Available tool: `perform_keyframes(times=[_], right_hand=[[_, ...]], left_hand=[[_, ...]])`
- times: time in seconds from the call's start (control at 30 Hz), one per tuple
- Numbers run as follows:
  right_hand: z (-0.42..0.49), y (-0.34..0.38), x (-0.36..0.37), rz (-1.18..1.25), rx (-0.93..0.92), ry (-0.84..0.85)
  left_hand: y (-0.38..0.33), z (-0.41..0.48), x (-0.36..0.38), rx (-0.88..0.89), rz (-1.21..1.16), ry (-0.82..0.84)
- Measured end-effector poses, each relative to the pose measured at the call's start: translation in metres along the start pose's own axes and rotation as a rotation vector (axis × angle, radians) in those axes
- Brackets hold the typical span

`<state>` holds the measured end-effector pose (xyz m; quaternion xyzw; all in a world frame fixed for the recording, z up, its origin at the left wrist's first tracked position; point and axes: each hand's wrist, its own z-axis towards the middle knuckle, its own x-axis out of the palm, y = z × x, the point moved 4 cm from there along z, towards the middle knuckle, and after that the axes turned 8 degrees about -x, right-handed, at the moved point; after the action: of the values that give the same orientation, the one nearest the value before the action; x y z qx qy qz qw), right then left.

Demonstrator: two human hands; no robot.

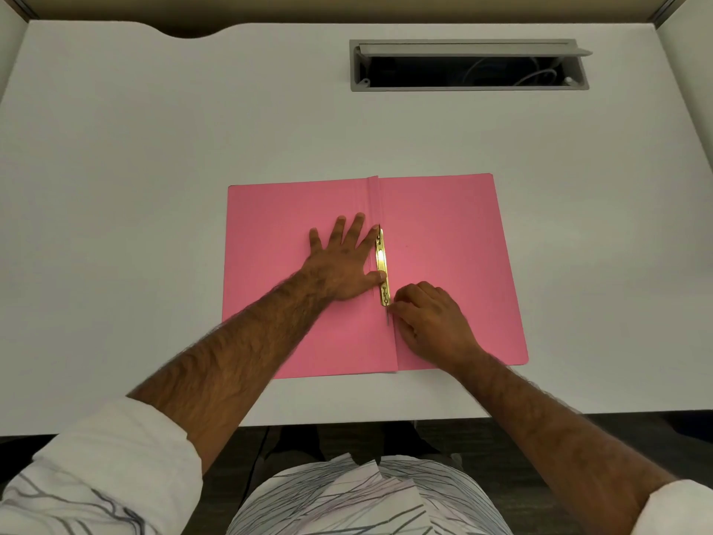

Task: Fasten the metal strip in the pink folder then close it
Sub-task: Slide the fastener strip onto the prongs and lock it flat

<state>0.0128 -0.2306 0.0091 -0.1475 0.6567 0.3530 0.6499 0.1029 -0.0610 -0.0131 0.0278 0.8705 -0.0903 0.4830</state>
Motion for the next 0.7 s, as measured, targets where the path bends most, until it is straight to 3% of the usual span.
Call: perform_keyframes(times=[0.17,0.3,0.4,0.7], right_hand=[[0.020,-0.005,-0.006,0.116,0.058,0.039],[0.051,-0.031,-0.010,0.392,0.389,-0.169],[0.078,-0.050,-0.009,0.578,0.565,-0.203],[0.116,-0.065,-0.011,0.623,0.474,-0.071]], left_hand=[[-0.008,-0.004,0.009,-0.016,-0.004,-0.104],[-0.012,0.000,0.008,-0.046,-0.063,-0.104],[-0.013,-0.001,0.007,-0.056,-0.059,-0.130],[-0.015,-0.005,0.003,-0.082,-0.092,-0.185]])
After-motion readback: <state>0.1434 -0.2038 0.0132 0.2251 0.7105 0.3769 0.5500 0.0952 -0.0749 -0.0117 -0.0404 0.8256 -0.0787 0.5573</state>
